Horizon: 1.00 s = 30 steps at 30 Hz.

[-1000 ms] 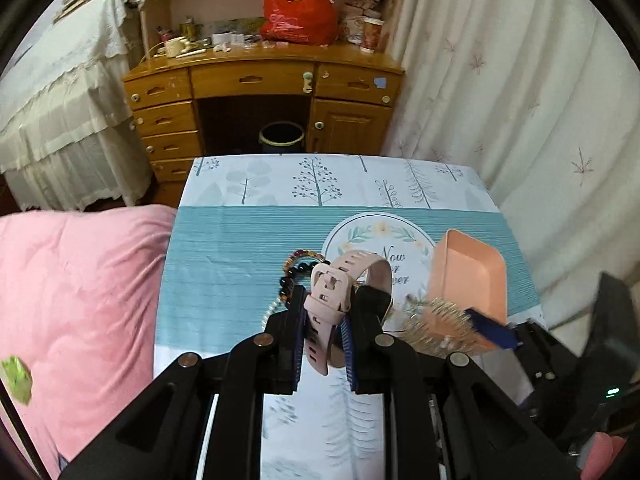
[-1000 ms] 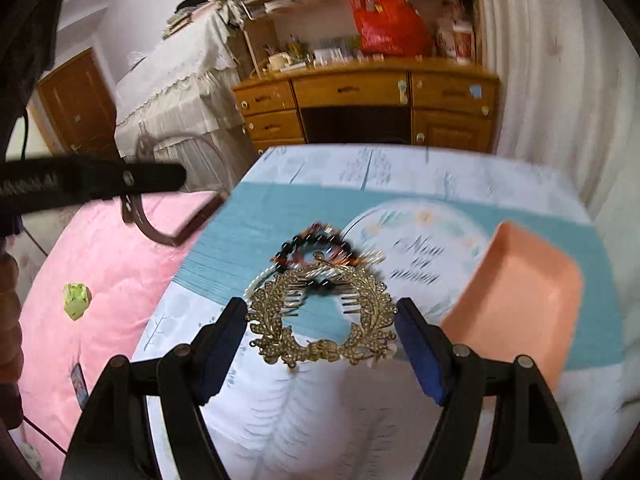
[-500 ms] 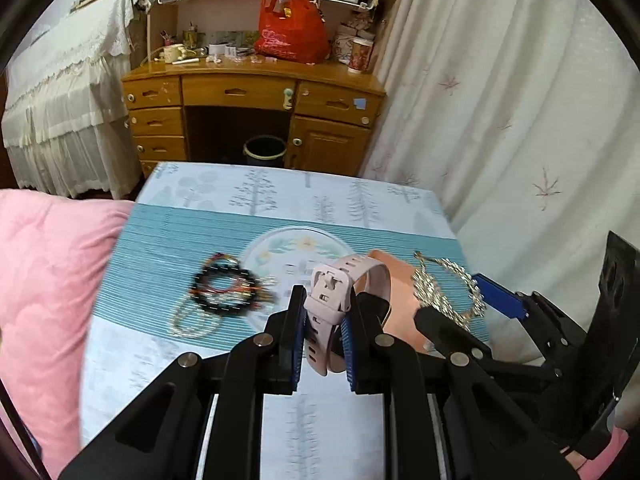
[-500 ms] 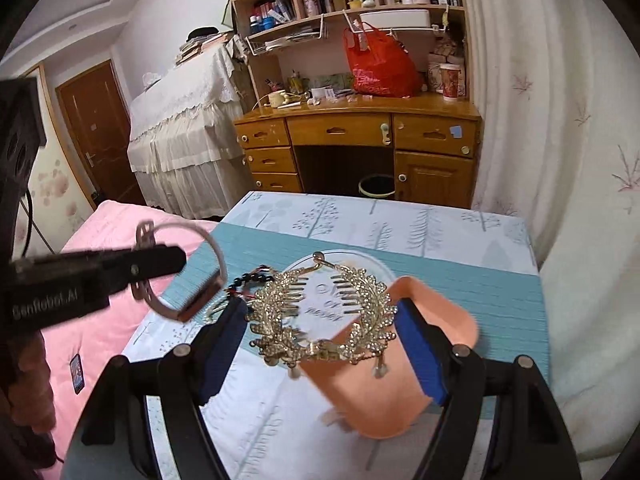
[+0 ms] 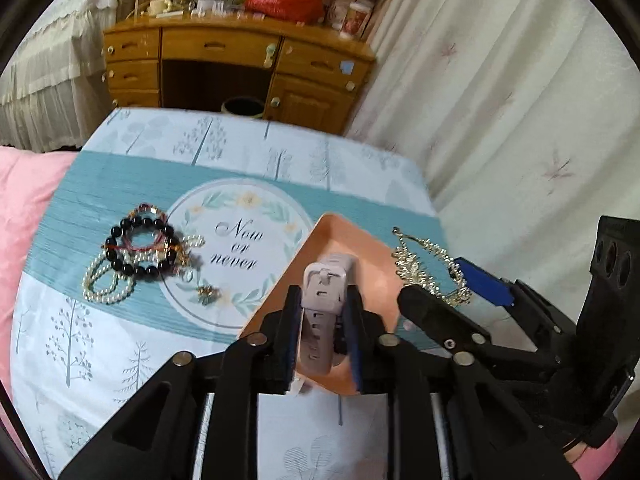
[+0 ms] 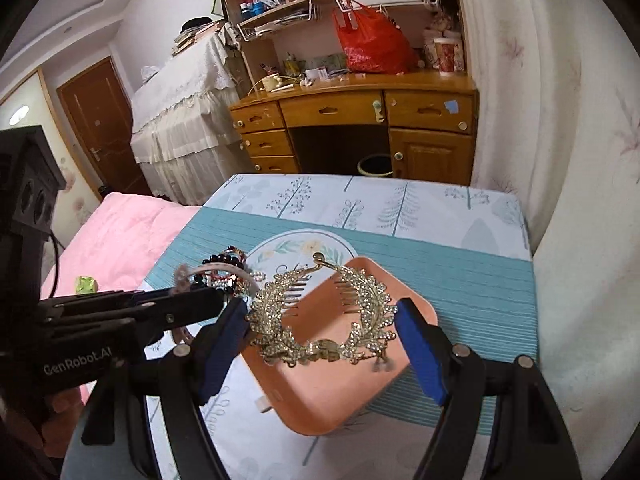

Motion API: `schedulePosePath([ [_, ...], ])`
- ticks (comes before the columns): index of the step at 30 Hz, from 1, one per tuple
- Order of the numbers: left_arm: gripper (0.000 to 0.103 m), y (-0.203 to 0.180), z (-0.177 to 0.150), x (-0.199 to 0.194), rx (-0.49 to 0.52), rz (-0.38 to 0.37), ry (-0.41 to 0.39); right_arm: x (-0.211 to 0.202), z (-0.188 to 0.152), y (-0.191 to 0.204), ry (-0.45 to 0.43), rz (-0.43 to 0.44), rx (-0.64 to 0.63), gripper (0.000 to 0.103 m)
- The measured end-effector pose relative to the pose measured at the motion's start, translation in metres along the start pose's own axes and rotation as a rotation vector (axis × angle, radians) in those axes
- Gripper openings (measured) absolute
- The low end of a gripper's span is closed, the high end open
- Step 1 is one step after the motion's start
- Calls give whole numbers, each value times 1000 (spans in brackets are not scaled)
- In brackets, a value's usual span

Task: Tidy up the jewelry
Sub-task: 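Carry the watch and comb into the pink tray and open both tools, then withdraw both tools from the tray back toward the jewelry pile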

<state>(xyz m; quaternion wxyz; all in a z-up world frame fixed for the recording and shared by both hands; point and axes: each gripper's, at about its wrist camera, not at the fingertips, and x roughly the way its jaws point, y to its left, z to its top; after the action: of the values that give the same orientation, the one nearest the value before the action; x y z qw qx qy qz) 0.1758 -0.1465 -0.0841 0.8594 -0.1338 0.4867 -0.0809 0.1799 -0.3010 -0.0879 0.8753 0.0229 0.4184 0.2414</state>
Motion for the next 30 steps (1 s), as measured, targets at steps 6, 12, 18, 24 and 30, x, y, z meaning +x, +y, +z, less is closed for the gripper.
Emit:
schedulePosePath([
  [6, 65, 18, 1, -3, -64, 51, 10, 10, -3, -24, 42, 23, 112, 77],
  [12, 70, 38, -2, -27, -58, 109, 16, 0, -1, -24, 31, -11, 121, 77],
  [18, 70, 65, -10, -54, -80, 140, 45, -14, 0, -21, 44, -2, 200, 77],
  [24, 70, 91, -18, -72, -72, 210, 95, -23, -2, -5, 50, -53, 209, 79],
  [30, 70, 123, -26, -83, -51, 217, 142, -18, -17, 15, 118, -71, 254, 79],
])
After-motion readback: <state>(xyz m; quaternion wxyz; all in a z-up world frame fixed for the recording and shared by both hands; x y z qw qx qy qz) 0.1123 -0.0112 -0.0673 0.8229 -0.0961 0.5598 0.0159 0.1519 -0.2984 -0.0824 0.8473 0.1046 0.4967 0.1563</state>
